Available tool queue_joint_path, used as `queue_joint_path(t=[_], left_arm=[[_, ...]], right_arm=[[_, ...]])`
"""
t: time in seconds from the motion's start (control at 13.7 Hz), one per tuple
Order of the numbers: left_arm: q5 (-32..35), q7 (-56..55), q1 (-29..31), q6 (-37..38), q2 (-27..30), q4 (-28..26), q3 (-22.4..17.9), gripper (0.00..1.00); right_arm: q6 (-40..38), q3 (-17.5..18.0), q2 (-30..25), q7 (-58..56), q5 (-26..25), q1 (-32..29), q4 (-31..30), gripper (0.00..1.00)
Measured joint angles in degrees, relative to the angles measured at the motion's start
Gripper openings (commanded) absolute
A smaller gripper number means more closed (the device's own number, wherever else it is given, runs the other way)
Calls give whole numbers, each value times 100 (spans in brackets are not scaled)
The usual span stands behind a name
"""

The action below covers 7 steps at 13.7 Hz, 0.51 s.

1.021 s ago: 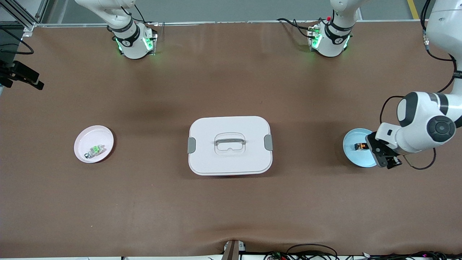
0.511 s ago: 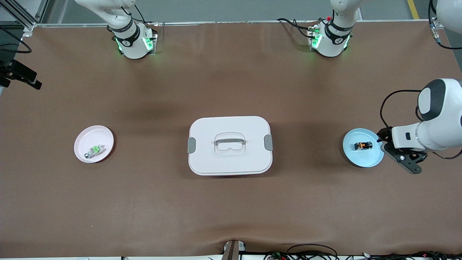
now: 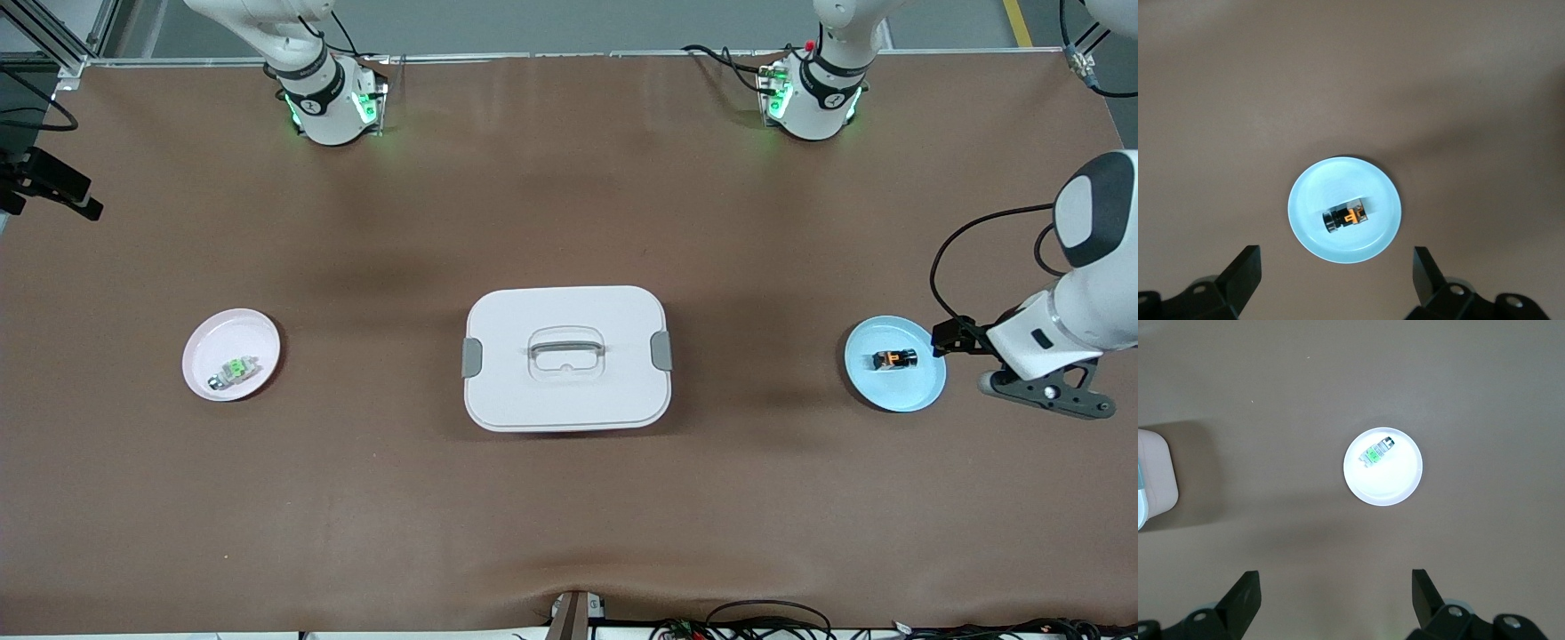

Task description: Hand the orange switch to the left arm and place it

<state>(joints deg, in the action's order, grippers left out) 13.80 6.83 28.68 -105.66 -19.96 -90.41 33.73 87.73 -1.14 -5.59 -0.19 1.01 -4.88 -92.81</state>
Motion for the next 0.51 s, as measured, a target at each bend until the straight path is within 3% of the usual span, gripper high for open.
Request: queue_joint_path(t=[0.51], left_arm=[[-366,-1075,21,859,447,592,3,100]], right_arm=[[0,0,1,0,0,0,3,100]])
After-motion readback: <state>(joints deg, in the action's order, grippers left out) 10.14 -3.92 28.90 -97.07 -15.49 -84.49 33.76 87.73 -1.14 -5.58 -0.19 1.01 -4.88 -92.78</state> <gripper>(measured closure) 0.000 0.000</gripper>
